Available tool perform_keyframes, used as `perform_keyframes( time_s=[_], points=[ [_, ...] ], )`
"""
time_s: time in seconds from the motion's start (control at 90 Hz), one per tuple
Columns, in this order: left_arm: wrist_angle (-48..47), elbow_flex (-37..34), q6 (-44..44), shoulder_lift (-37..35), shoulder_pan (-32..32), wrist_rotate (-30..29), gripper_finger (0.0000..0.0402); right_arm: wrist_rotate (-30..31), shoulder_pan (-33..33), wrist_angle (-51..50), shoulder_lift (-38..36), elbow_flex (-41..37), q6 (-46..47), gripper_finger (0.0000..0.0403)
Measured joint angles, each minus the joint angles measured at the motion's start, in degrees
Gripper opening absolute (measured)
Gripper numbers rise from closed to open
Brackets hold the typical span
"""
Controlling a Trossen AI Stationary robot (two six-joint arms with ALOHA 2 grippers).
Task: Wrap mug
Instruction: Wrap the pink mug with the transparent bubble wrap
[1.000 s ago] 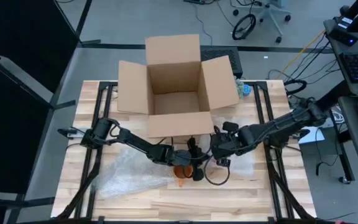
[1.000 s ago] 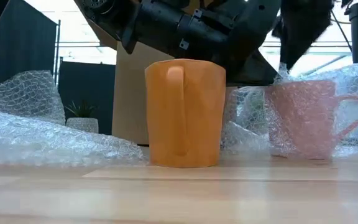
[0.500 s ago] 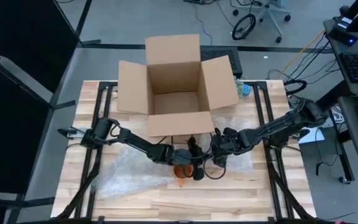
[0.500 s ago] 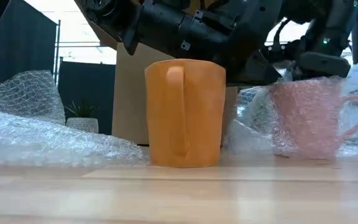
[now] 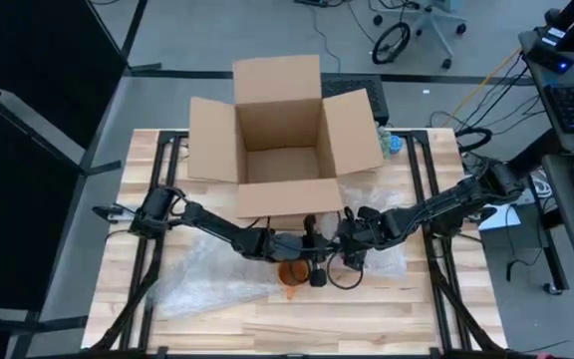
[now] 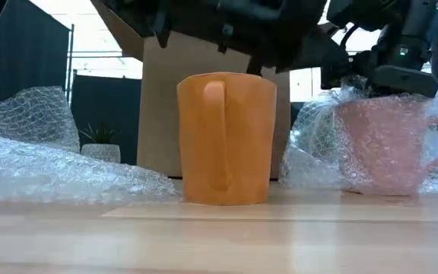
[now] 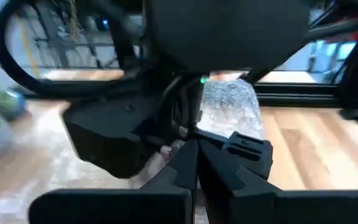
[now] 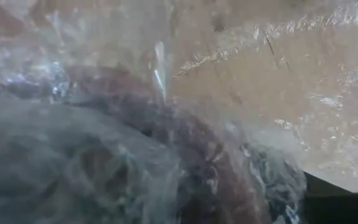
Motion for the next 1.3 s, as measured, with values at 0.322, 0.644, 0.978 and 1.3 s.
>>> perform_keyframes(
  time_s=[0.322, 0.644, 0.978, 1.3],
  points=[
    [1.7, 6.7, 1.8, 7.5, 2.1, 4.0, 0.0000, -1.2, 0.0, 0.1, 0.1, 0.0, -0.8, 0.0171],
    [-4.6, 10.6, -0.1, 10.5, 2.1, 3.2, 0.0000, -3.6, 0.0, -1.8, 0.0, 0.0, -0.7, 0.0171],
    [-2.7, 10.6, -1.0, 10.2, 1.5, 0.8, 0.0000, -5.5, 0.0, -10.6, 0.2, 4.4, 1.0, 0.0171],
    [-3.6, 10.3, 0.5, 8.7, 0.8, -1.1, 0.0000, -5.8, 0.0, -11.8, 0.1, 4.9, 1.1, 0.0171]
  ],
)
